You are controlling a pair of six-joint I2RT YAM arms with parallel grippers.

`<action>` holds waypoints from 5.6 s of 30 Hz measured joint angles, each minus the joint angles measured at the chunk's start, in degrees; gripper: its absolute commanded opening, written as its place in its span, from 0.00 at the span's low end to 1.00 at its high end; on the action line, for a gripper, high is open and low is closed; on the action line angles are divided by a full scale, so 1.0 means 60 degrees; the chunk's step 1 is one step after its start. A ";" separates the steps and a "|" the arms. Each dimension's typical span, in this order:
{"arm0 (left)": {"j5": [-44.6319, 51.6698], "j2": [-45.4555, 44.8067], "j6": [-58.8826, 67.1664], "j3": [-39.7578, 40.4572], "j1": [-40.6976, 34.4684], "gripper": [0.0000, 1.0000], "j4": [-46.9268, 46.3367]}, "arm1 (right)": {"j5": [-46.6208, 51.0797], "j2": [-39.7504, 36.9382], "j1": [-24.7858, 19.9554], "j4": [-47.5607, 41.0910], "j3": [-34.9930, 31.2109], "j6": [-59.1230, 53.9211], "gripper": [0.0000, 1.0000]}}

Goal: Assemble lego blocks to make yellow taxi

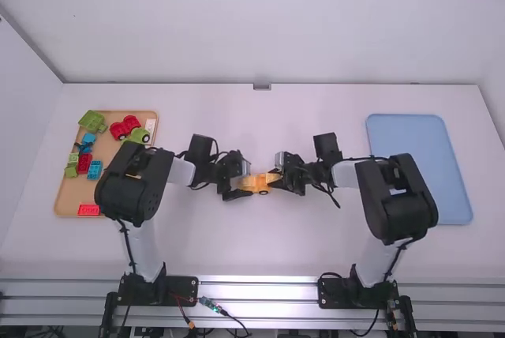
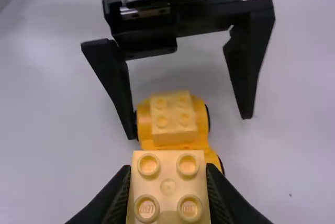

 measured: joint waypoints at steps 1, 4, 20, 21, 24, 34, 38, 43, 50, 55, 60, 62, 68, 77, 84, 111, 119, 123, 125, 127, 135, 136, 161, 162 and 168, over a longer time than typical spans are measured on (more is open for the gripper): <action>0.0018 0.0004 0.0047 -0.0025 -0.0029 0.95 0.0138 | -0.0004 0.0000 0.0047 0.0000 0.0011 -0.0007 0.00; 0.0066 0.0004 0.0036 -0.0175 -0.0080 0.92 0.0532 | 0.0018 0.0000 0.0124 0.0004 0.0025 0.0018 0.00; 0.0098 0.0004 0.0029 -0.0532 -0.0091 0.75 0.0667 | -0.0095 0.0765 0.0339 -0.0688 0.0703 -0.0539 0.00; 0.0098 0.0004 0.0033 -0.0528 -0.0091 0.74 0.0674 | -0.0087 0.0765 0.0412 -0.0656 0.0729 -0.0579 0.00; 0.0102 0.0004 0.0040 -0.0539 -0.0095 0.74 0.0652 | 0.0000 0.0765 0.0594 -0.0590 0.0747 -0.0645 0.00; 0.0419 0.0004 0.0036 -0.0539 -0.0102 0.68 0.0685 | 0.0127 0.0765 0.0601 -0.0299 0.0743 -0.0670 0.00; 0.0423 0.0004 0.0044 -0.0539 -0.0138 0.63 0.0714 | 0.0299 0.0820 0.0586 0.0379 0.0743 -0.0408 0.00; 0.0484 0.0000 0.0036 -0.0539 -0.0138 0.66 0.0696 | 0.0266 0.1177 0.0583 0.0721 0.0743 -0.0095 0.00; 0.0455 0.0000 0.0036 -0.0557 -0.0138 0.96 0.0721 | 0.0229 0.1249 0.0484 0.0743 0.0736 0.0058 0.00; 0.0579 0.0000 0.0025 -0.0776 -0.0138 0.97 0.1333 | 0.0138 0.1249 0.0441 0.0736 0.0736 0.0142 0.00; 0.0772 0.0007 -0.0448 -0.0987 -0.0138 0.98 0.2229 | 0.0069 0.1249 0.0280 0.0630 0.0736 0.0127 0.00; 0.0943 0.0106 -0.0543 -0.0965 -0.0138 0.98 0.2488 | 0.0069 0.1249 0.0273 0.0528 0.0736 0.0109 0.00; 0.1800 0.1523 -0.1096 -0.0109 -0.0142 0.98 0.2244 | 0.0040 0.1249 0.0299 0.0000 0.0747 -0.0084 0.00; 0.1734 0.1621 -0.1402 0.0211 -0.0153 0.87 0.2138 | -0.0106 0.1249 0.0291 -0.0131 0.0827 -0.0397 0.00; 0.1351 0.1617 -0.2022 -0.0444 -0.0153 0.87 0.3803 | -0.0098 0.1249 0.0291 -0.0113 0.0827 -0.0430 0.00; 0.1311 0.1596 -0.2575 -0.0419 -0.0193 0.57 0.3646 | 0.0233 0.1249 0.0488 -0.0171 0.0969 -0.0535 0.00; 0.1209 0.1596 -0.2463 -0.0659 -0.0200 0.53 0.4138 | 0.0430 0.1249 0.0586 -0.0120 0.0969 -0.0484 0.00; 0.1195 0.1596 -0.2539 -0.1060 -0.0200 0.51 0.4914 | 0.0474 0.1253 0.0583 0.0091 0.0969 -0.0382 0.00; 0.1191 0.1599 -0.2619 -0.1213 -0.0200 0.51 0.5187 | 0.0470 0.1275 0.0586 0.0164 0.0969 -0.0379 0.00; 0.1140 0.1596 -0.2820 -0.1355 -0.0200 0.51 0.5380 | 0.0353 0.1370 0.0597 0.0186 0.0980 -0.0346 0.00; 0.1078 0.1596 -0.3013 -0.1388 -0.0200 0.49 0.5333 | 0.0255 0.1406 0.0692 0.0033 0.1002 -0.0313 0.00; 0.1104 0.1577 -0.2969 -0.1308 -0.0200 0.49 0.5162 | 0.0240 0.1406 0.0692 -0.0073 0.1027 -0.0353 0.00; 0.0980 0.1483 -0.2572 -0.0918 -0.0226 0.46 0.4441 | 0.0401 0.1424 0.0845 -0.0368 0.1093 -0.0667 0.67; 0.0965 0.1483 -0.2605 -0.0954 -0.0226 0.46 0.4506 | 0.0390 0.1424 0.0856 -0.0375 0.1093 -0.0645 0.71; 0.0987 0.1483 -0.2670 -0.0962 -0.0226 0.48 0.4411 | 0.0463 0.1457 0.0823 -0.0186 0.1093 -0.0597 0.99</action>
